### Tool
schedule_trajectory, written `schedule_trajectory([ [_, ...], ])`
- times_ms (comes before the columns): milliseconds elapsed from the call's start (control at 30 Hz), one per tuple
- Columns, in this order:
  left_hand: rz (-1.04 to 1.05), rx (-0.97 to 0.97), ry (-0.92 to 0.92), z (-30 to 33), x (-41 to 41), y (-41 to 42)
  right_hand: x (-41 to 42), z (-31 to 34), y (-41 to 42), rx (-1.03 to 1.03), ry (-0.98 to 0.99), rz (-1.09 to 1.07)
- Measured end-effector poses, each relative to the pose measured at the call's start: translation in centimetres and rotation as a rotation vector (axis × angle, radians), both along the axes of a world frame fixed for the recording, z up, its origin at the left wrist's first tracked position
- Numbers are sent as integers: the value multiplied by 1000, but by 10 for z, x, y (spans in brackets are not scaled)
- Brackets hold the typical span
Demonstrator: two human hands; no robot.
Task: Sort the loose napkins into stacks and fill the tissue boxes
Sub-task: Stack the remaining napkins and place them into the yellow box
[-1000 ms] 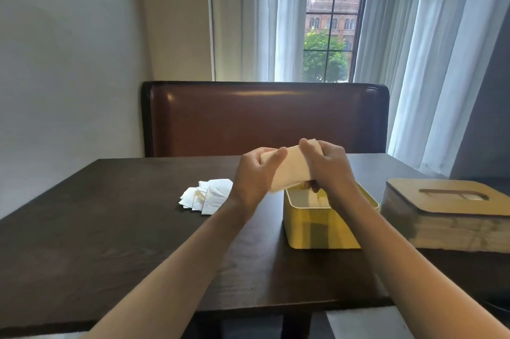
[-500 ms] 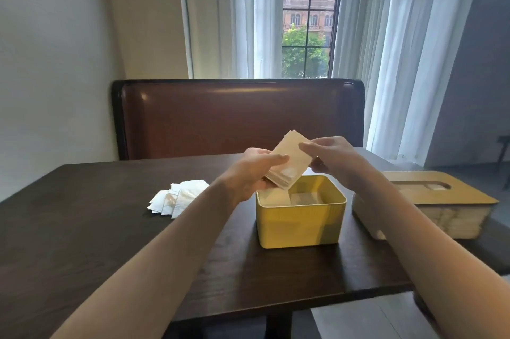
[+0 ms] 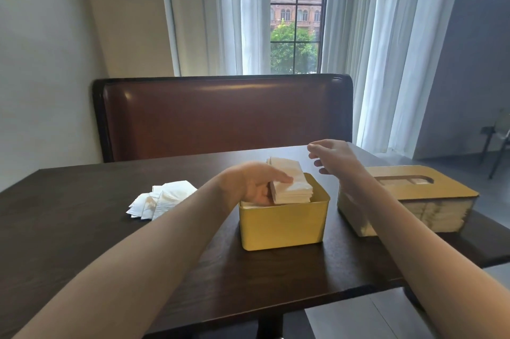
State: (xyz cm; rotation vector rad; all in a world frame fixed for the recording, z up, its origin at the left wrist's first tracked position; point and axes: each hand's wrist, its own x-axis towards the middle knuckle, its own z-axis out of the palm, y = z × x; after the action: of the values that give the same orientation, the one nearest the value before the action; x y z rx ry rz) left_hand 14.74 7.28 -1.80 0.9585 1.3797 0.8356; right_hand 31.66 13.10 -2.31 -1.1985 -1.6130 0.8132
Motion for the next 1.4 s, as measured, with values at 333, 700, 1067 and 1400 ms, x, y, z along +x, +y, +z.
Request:
schedule_trajectory([
  [333, 17, -43, 87, -10, 15, 12, 5, -6, 2, -6, 17, 1],
  [700, -28, 20, 217, -14, 16, 9, 2, -7, 4, -42, 10, 39],
  [1067, 27, 154, 121, 0, 23, 9, -4, -10, 2, -2, 67, 4],
  [1400, 176, 210, 21, -3, 18, 3, -22, -7, -19, 87, 168, 22],
])
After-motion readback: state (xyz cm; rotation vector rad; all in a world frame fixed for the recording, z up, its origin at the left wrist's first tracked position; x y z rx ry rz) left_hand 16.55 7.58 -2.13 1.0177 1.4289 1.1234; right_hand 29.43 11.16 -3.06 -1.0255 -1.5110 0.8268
